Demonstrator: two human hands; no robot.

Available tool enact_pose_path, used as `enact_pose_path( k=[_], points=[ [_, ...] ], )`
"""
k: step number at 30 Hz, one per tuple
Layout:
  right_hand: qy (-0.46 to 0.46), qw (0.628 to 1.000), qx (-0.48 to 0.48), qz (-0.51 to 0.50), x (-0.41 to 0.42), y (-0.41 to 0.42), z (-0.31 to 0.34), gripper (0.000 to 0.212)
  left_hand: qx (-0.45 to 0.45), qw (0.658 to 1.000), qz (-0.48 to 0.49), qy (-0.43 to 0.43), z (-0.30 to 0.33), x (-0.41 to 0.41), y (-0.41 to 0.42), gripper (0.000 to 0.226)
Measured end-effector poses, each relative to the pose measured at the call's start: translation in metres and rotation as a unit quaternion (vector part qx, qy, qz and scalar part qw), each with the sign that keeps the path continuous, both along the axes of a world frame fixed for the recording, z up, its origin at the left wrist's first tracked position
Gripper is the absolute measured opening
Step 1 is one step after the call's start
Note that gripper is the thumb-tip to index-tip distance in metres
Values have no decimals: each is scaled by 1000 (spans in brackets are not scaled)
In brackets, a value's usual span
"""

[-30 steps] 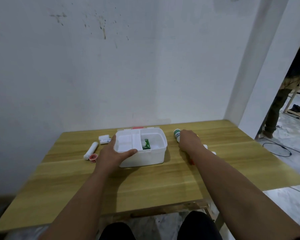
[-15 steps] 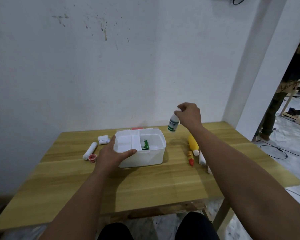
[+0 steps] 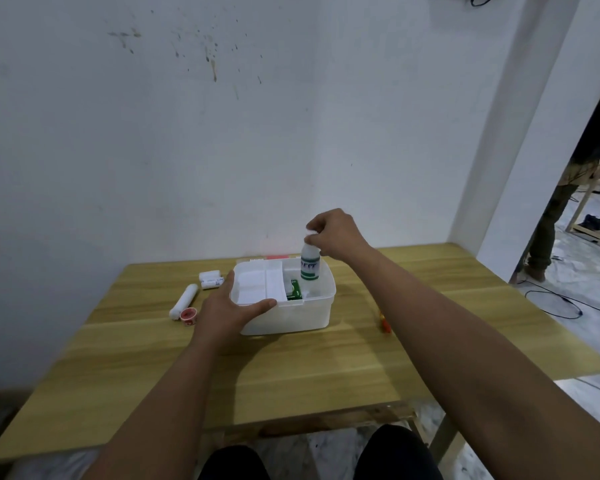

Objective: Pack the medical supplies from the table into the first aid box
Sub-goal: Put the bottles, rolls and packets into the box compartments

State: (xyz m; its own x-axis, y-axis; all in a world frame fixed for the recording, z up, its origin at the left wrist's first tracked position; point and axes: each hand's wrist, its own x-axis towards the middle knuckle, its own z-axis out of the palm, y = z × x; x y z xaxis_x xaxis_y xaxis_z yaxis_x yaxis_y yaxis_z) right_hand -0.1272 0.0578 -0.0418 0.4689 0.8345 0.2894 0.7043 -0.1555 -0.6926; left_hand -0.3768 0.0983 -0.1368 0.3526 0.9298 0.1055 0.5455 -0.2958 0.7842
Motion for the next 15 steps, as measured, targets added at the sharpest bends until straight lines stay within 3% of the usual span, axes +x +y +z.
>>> enact_pose_path(
  k=[5,15],
  points=[
    [-50,997,-54,2,-7,6,-18,35,2,1000,-3,0,0,1,1,122],
    [-57,995,-82,-16,-11,6,-43,38,7,1000,-1,1,-2,2,1,122]
  ],
)
